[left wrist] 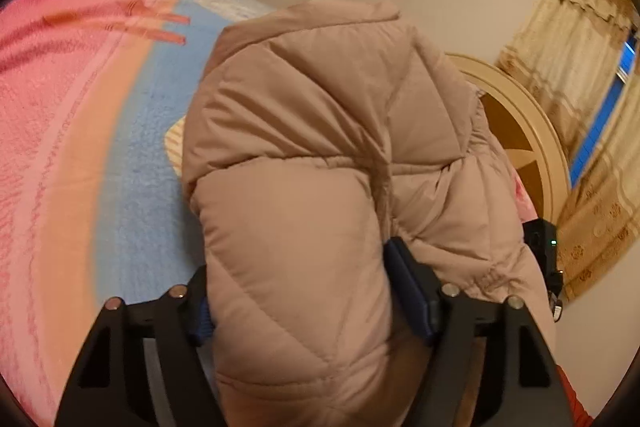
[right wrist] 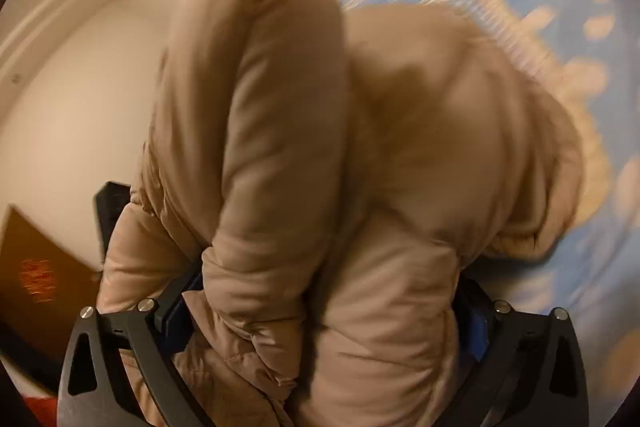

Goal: Fold large clothes
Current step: 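Lift the held jacket bundle off the bed with both tools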

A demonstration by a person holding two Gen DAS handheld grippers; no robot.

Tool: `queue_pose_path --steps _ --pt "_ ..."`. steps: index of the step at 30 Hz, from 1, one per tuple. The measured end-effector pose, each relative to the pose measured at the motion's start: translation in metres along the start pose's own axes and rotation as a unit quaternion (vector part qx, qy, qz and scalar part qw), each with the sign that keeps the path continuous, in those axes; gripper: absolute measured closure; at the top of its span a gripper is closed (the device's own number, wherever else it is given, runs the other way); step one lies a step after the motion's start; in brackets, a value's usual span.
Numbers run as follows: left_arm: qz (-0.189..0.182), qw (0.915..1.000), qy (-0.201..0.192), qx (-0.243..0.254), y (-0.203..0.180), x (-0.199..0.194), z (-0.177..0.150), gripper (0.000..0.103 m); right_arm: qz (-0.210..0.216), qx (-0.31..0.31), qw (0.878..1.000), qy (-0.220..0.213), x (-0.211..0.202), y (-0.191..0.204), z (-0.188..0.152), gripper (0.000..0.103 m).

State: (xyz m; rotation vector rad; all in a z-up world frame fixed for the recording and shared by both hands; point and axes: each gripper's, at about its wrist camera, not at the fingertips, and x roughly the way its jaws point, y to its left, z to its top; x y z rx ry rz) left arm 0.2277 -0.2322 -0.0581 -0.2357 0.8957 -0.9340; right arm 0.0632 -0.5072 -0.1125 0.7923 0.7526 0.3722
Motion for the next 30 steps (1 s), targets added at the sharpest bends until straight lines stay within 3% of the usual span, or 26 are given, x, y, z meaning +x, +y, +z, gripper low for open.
queue_pose_path --steps 5,11,17,21,26,30 --pt "0.018 0.9996 -0.014 0.018 -0.015 -0.065 -0.034 0.032 0.072 0.011 0.997 0.006 0.000 0.038 -0.047 0.007" --pt "0.091 0.9939 -0.059 0.020 -0.020 -0.163 -0.076 0.032 0.176 -0.006 0.984 0.029 0.020 0.119 -0.100 0.008" --pt "0.160 0.9810 -0.106 -0.025 0.008 -0.262 -0.111 0.036 0.239 -0.046 0.966 0.084 0.070 0.210 -0.136 0.008" --pt "0.215 0.9666 -0.133 -0.044 0.027 -0.318 -0.134 0.038 0.264 -0.067 0.954 0.122 0.115 0.261 -0.155 0.008" --pt "0.249 0.9535 -0.155 -0.068 0.050 -0.348 -0.152 0.039 0.291 -0.078 0.943 0.144 0.163 0.291 -0.158 0.010" --pt "0.247 0.9542 -0.151 -0.073 0.053 -0.339 -0.159 0.041 0.291 -0.077 0.943 0.145 0.159 0.284 -0.172 0.011"
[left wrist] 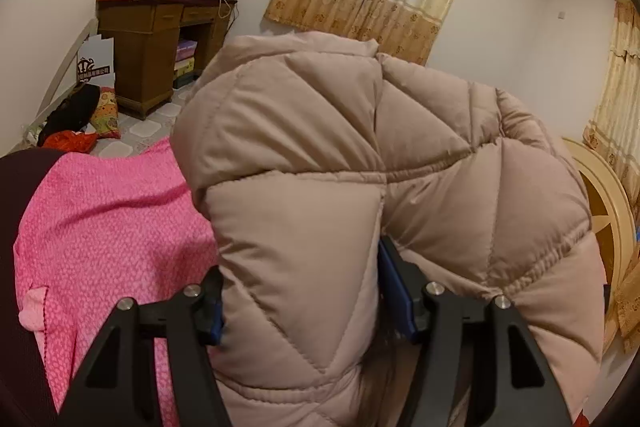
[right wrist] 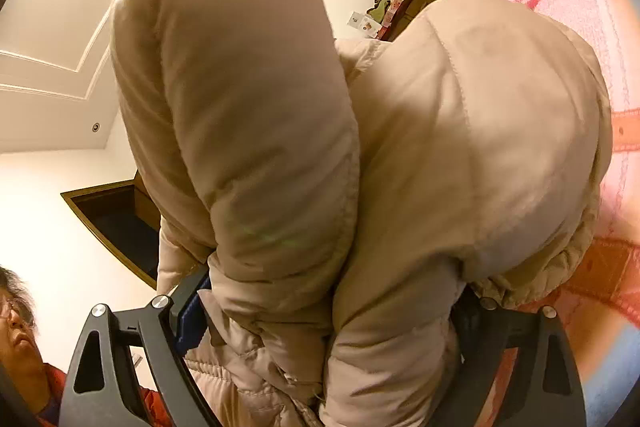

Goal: Fold large clothes
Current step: 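Lift the held jacket bundle off the bed with both tools, then carry the beige jacket bundle with both tools over to the dark round stool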

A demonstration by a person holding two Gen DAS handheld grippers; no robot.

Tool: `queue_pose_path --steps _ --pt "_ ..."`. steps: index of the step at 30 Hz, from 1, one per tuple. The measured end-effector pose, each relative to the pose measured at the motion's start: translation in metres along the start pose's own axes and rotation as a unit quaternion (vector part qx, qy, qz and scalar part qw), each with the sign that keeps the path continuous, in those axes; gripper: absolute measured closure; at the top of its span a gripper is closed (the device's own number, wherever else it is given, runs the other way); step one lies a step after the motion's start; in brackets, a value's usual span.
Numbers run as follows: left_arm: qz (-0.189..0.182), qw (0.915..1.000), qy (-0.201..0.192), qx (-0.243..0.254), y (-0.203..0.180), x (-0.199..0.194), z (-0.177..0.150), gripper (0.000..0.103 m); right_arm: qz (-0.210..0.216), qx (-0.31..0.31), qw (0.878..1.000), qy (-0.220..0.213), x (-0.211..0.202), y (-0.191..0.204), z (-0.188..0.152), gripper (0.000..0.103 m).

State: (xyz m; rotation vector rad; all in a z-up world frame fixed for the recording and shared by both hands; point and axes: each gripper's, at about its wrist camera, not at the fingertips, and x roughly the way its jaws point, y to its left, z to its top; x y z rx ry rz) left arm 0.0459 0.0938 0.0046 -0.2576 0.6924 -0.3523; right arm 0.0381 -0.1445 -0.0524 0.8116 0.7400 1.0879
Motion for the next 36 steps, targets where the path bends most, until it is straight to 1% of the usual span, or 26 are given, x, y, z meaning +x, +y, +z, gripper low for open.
queue_pose_path --steps 2,4,6,7,8,9,10,11,12,13,14,16,17,19,21,22,23,24,26,27,28,29,30,32,33,36 --pt "-0.004 0.9999 0.003 0.011 -0.011 0.012 0.000 0.041 -0.009 0.003 1.000 -0.005 -0.012 0.002 -0.007 0.012" --pt "-0.021 0.9995 0.006 0.022 -0.013 0.010 -0.002 0.041 -0.018 0.005 1.000 -0.018 -0.030 0.003 -0.012 0.013" --pt "-0.040 0.9984 0.009 0.039 -0.034 0.020 -0.003 0.041 -0.038 0.004 0.999 -0.039 -0.050 0.009 -0.016 0.014" --pt "-0.044 0.9980 0.010 0.044 -0.038 0.019 -0.001 0.041 -0.049 0.006 0.998 -0.049 -0.059 0.008 -0.016 0.014" --pt "-0.041 0.9977 0.009 0.052 -0.044 0.024 0.001 0.039 -0.068 0.010 0.996 -0.057 -0.068 0.006 -0.018 0.014" --pt "-0.029 0.9977 0.006 0.061 -0.047 0.027 0.004 0.039 -0.089 0.013 0.994 -0.062 -0.072 0.006 -0.022 0.014" --pt "-0.008 0.9978 0.003 0.065 -0.043 0.030 0.008 0.039 -0.122 0.016 0.990 -0.067 -0.075 -0.002 -0.023 0.014" --pt "0.010 0.9981 0.005 0.061 -0.039 0.036 0.010 0.039 -0.144 0.020 0.987 -0.066 -0.075 -0.010 -0.024 0.014" --pt "0.020 0.9984 0.009 0.052 -0.032 0.041 0.013 0.039 -0.171 0.032 0.983 -0.062 -0.071 -0.027 -0.025 0.014" --pt "0.027 0.9989 0.016 0.035 -0.017 0.047 0.015 0.039 -0.181 0.041 0.981 -0.058 -0.066 -0.038 -0.025 0.014" --pt "0.028 0.9992 0.018 0.021 -0.004 0.049 0.015 0.039 -0.181 0.051 0.981 -0.055 -0.058 -0.050 -0.026 0.014" --pt "0.020 0.9996 0.014 -0.015 0.024 0.047 0.017 0.041 -0.153 0.060 0.985 -0.053 -0.035 -0.061 -0.030 0.015" --pt "0.016 0.9994 0.008 -0.029 0.039 0.042 0.018 0.041 -0.138 0.052 0.988 -0.054 -0.023 -0.060 -0.030 0.015" --pt "0.015 0.9989 -0.004 -0.044 0.066 0.034 0.019 0.041 -0.110 0.024 0.993 -0.047 0.012 -0.043 -0.030 0.016" --pt "0.021 0.9981 -0.013 -0.057 0.090 0.027 0.012 0.041 -0.071 0.001 0.997 -0.035 0.041 -0.030 -0.024 0.020" --pt "0.021 0.9970 -0.015 -0.074 0.105 0.026 0.006 0.041 -0.048 -0.004 0.998 -0.030 0.056 -0.027 -0.021 0.020" --pt "0.019 0.9946 -0.016 -0.101 0.122 0.027 0.001 0.041 -0.032 0.000 0.999 -0.026 0.069 -0.030 -0.019 0.020" --pt "0.016 0.9917 -0.017 -0.126 0.135 0.029 -0.006 0.041 -0.013 0.020 1.000 -0.018 0.083 -0.040 -0.018 0.020" --pt "0.016 0.9875 -0.018 -0.156 0.148 0.033 -0.010 0.041 0.009 0.085 0.996 -0.009 0.101 -0.077 -0.022 0.021" --pt "0.020 0.9868 -0.016 -0.160 0.151 0.034 -0.010 0.041 0.029 0.118 0.992 -0.020 0.096 -0.103 -0.021 0.030" --pt "0.027 0.9870 -0.015 -0.158 0.153 0.034 -0.008 0.041 0.048 0.139 0.989 -0.033 0.091 -0.120 -0.023 0.042" --pt "0.033 0.9873 -0.014 -0.155 0.152 0.035 -0.005 0.041 0.060 0.152 0.986 -0.040 0.084 -0.131 -0.024 0.047" --pt "0.036 0.9881 -0.012 -0.149 0.151 0.034 -0.004 0.041 0.063 0.154 0.985 -0.040 0.080 -0.134 -0.023 0.051" --pt "0.042 0.9898 -0.007 -0.136 0.146 0.030 0.002 0.040 0.047 0.147 0.988 -0.029 0.079 -0.132 -0.022 0.052" --pt "0.050 0.9909 -0.007 -0.125 0.143 0.026 0.005 0.041 0.030 0.138 0.990 -0.022 0.088 -0.120 -0.028 0.052" --pt "0.056 0.9946 -0.032 -0.081 0.129 0.005 0.007 0.042 -0.010 0.122 0.992 -0.016 0.073 -0.108 -0.036 0.052"
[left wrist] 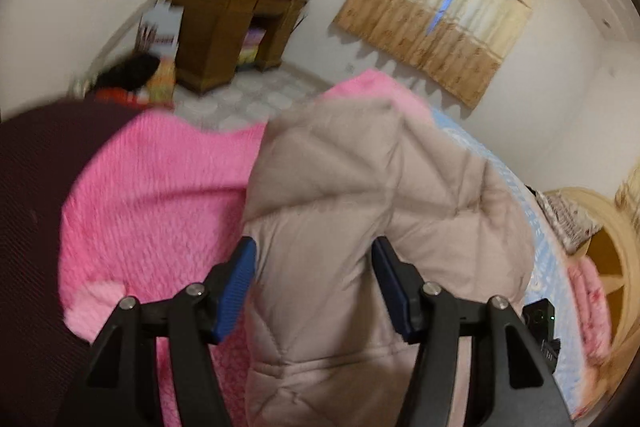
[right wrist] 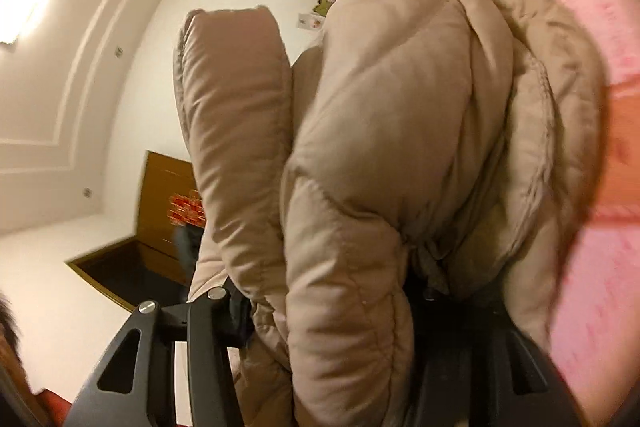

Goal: Fold large clothes
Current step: 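Carry the beige jacket bundle with both tools over to the dark round stool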

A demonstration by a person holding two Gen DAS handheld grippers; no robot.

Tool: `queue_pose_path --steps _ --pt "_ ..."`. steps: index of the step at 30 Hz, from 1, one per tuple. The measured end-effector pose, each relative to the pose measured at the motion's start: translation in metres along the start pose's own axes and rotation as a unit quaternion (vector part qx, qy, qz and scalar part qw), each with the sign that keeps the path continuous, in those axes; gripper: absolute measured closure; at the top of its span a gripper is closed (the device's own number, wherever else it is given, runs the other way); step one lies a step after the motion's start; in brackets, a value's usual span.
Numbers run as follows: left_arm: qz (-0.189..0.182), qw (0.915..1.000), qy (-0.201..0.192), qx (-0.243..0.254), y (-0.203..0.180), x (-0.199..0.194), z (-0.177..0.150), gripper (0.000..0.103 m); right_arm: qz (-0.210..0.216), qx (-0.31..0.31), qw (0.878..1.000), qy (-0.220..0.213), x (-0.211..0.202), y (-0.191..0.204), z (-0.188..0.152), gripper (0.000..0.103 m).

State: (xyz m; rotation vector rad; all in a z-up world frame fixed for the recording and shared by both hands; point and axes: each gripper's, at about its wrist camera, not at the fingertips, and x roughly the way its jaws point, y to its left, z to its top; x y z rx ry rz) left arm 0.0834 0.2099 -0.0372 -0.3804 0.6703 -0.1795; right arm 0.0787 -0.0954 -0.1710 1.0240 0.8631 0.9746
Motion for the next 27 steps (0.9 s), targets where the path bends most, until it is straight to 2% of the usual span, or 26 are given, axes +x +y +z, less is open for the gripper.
queue_pose_path --steps 1,3,5,6,8,10,11,13,14,16,19,20,22,23,26,27 --pt "-0.002 0.9998 -0.012 0.018 -0.007 -0.004 0.003 0.041 -0.018 -0.001 1.000 -0.004 -0.006 0.000 -0.003 0.051" --pt "0.005 0.9989 -0.022 0.040 -0.018 -0.004 0.007 0.031 -0.037 0.005 0.999 -0.011 -0.010 0.002 -0.005 0.050" --pt "0.021 0.9980 -0.016 0.058 -0.019 0.012 0.009 0.030 -0.045 0.008 0.999 -0.015 -0.006 0.003 -0.007 0.049" --pt "0.031 0.9976 0.001 0.062 -0.021 0.027 0.006 0.030 -0.053 0.007 0.998 -0.012 -0.009 0.009 -0.012 0.046" --pt "0.056 0.9957 0.025 0.069 -0.014 0.046 -0.007 0.026 -0.090 0.002 0.996 -0.007 -0.007 0.028 -0.017 0.038" --pt "0.085 0.9929 0.025 0.079 -0.008 0.053 -0.015 0.021 -0.133 -0.017 0.991 -0.012 -0.011 0.058 -0.030 0.022" --pt "0.087 0.9931 0.025 0.075 -0.005 0.052 -0.015 0.019 -0.151 -0.032 0.988 -0.024 -0.014 0.068 -0.031 0.020" --pt "0.083 0.9940 0.030 0.064 0.002 0.050 -0.013 0.014 -0.194 -0.063 0.977 -0.065 -0.027 0.090 -0.040 0.006" --pt "0.081 0.9942 0.033 0.063 0.005 0.051 -0.012 0.014 -0.208 -0.076 0.972 -0.084 -0.036 0.097 -0.037 0.004" --pt "0.080 0.9942 0.034 0.063 0.000 0.046 -0.014 0.014 -0.201 -0.084 0.970 -0.104 -0.041 0.107 -0.030 0.004" --pt "0.071 0.9951 0.025 0.064 -0.006 0.034 -0.013 0.016 -0.189 -0.080 0.974 -0.093 -0.028 0.110 -0.001 0.004" --pt "0.066 0.9957 0.021 0.061 -0.005 0.028 -0.012 0.016 -0.198 -0.086 0.973 -0.084 -0.025 0.108 0.001 0.004" --pt "0.049 0.9975 0.009 0.050 0.001 0.011 -0.011 0.015 -0.254 -0.095 0.960 -0.072 -0.018 0.088 0.010 0.004" --pt "0.045 0.9979 0.004 0.046 0.004 0.004 -0.010 0.015 -0.258 -0.092 0.959 -0.070 -0.024 0.078 0.008 0.004" --pt "0.030 0.9987 0.006 0.042 0.017 -0.007 -0.012 0.004 -0.215 -0.046 0.973 -0.068 -0.034 0.041 -0.004 0.001" --pt "0.024 0.9988 0.014 0.042 0.022 -0.005 -0.015 0.003 -0.213 -0.067 0.971 -0.082 -0.035 0.044 -0.008 0.001"
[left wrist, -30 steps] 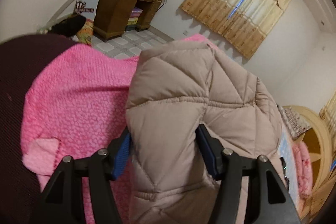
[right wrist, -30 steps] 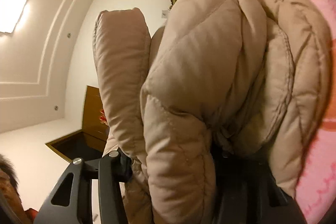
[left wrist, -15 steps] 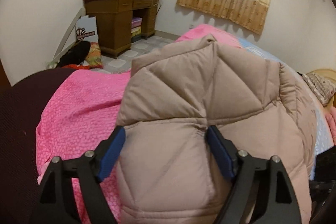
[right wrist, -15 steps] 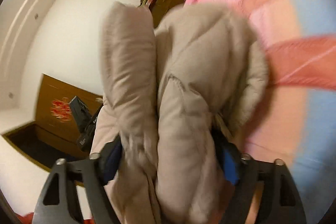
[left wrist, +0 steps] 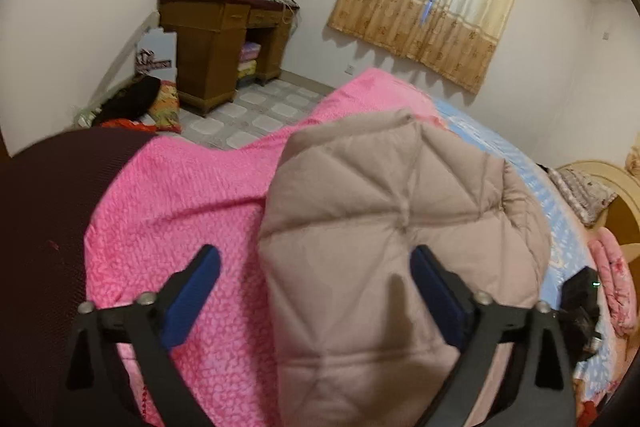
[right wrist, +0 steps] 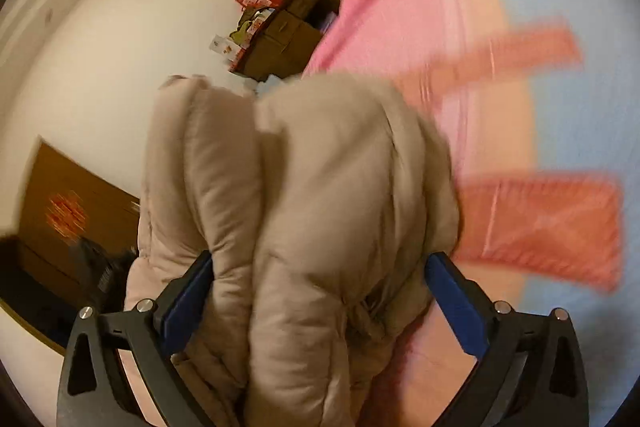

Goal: Fold large clothes
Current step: 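Carry the beige jacket bundle with both tools over to the dark round stool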

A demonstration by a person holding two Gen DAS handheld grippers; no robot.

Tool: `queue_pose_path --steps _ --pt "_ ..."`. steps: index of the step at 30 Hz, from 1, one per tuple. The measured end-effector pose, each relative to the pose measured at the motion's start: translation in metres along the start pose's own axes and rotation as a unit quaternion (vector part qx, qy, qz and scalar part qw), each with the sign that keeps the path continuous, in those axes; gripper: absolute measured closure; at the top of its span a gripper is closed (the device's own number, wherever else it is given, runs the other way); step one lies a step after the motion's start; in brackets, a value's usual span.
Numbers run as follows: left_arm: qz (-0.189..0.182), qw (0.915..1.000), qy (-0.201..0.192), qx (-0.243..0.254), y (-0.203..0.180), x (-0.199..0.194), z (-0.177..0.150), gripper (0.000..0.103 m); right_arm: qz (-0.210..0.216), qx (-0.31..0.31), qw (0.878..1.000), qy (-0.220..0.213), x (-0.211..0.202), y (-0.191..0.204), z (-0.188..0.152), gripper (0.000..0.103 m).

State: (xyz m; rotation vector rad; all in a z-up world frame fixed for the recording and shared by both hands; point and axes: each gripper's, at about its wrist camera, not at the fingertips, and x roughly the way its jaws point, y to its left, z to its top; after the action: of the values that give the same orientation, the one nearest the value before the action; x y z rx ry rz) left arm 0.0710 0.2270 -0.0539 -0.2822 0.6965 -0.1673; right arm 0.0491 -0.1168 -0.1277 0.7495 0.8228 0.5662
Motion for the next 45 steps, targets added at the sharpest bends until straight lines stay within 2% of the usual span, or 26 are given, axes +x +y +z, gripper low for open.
queue_pose_path --steps 2,4,7,9,10,11,12,15,18,21,25,27,31,33,35,36,37,39,40,42,43,45 --pt "-0.011 0.9996 0.027 -0.002 0.008 0.016 -0.010 0.002 -0.004 -0.024 1.000 -0.002 0.002 0.006 -0.005 0.001" --pt "-0.051 0.9971 0.043 -0.037 0.016 0.030 -0.016 0.000 0.000 -0.024 1.000 0.006 0.007 0.004 0.001 0.001" --pt "-0.128 0.9828 0.080 -0.107 0.032 0.056 -0.019 0.000 0.023 -0.007 0.999 0.026 0.023 -0.002 0.020 0.001" --pt "-0.159 0.9717 0.101 -0.142 0.038 0.067 -0.022 0.001 0.035 -0.007 0.999 0.036 0.033 0.000 0.027 0.001" --pt "-0.172 0.9683 0.105 -0.147 0.038 0.069 -0.024 0.004 0.038 -0.021 0.998 0.051 0.040 0.005 0.028 0.001" --pt "-0.195 0.9638 0.107 -0.147 0.036 0.070 -0.026 0.013 0.042 -0.033 0.997 0.062 0.043 0.012 0.028 0.001" --pt "-0.203 0.9640 0.100 -0.139 0.030 0.067 -0.028 0.015 0.051 -0.042 0.995 0.076 0.049 0.017 0.027 0.001" --pt "-0.199 0.9724 0.075 -0.096 0.010 0.049 -0.030 0.029 0.110 -0.027 0.989 0.095 0.058 0.026 0.017 0.004" --pt "-0.204 0.9745 0.047 -0.080 -0.002 0.021 -0.031 0.033 0.161 -0.010 0.982 0.093 0.055 0.035 0.007 0.007" --pt "-0.201 0.9748 0.025 -0.093 0.005 -0.006 -0.028 0.033 0.203 -0.007 0.975 0.089 0.054 0.049 0.005 0.010" --pt "-0.168 0.9819 -0.010 -0.087 0.011 -0.040 -0.017 0.033 0.238 -0.051 0.964 0.105 0.071 0.092 0.017 0.010" --pt "-0.129 0.9873 -0.033 -0.087 0.023 -0.060 -0.008 0.033 0.242 -0.077 0.960 0.117 0.088 0.111 0.025 0.011" --pt "-0.062 0.9908 -0.050 -0.110 0.046 -0.060 -0.003 0.033 0.243 -0.101 0.954 0.141 0.143 0.132 0.038 0.014" --pt "-0.011 0.9911 -0.049 -0.123 0.063 -0.052 -0.005 0.033 0.230 -0.097 0.957 0.149 0.174 0.125 0.039 0.015" --pt "0.039 0.9891 -0.038 -0.137 0.073 -0.035 -0.008 0.032 0.213 -0.057 0.961 0.167 0.207 0.102 0.036 0.015" --pt "0.055 0.9871 -0.033 -0.147 0.079 -0.030 -0.012 0.032 0.221 -0.021 0.960 0.173 0.220 0.085 0.034 0.015" --pt "0.061 0.9845 -0.029 -0.162 0.088 -0.025 -0.019 0.031 0.238 -0.005 0.958 0.158 0.222 0.072 0.035 0.018" --pt "0.066 0.9833 -0.027 -0.167 0.093 -0.019 -0.022 0.021 0.243 -0.010 0.958 0.152 0.219 0.069 0.036 0.019" --pt "0.087 0.9835 -0.030 -0.155 0.094 -0.018 -0.025 0.017 0.238 -0.016 0.959 0.151 0.216 0.068 0.035 0.019" --pt "0.142 0.9803 -0.037 -0.132 0.089 -0.012 -0.024 0.003 0.234 -0.017 0.960 0.154 0.215 0.070 0.036 0.019" --pt "0.154 0.9787 -0.039 -0.129 0.086 -0.012 -0.025 0.002 0.233 -0.013 0.960 0.156 0.215 0.069 0.038 0.019" --pt "0.149 0.9778 -0.038 -0.142 0.090 -0.010 -0.028 0.000 0.228 0.000 0.961 0.158 0.202 0.067 0.036 0.019"
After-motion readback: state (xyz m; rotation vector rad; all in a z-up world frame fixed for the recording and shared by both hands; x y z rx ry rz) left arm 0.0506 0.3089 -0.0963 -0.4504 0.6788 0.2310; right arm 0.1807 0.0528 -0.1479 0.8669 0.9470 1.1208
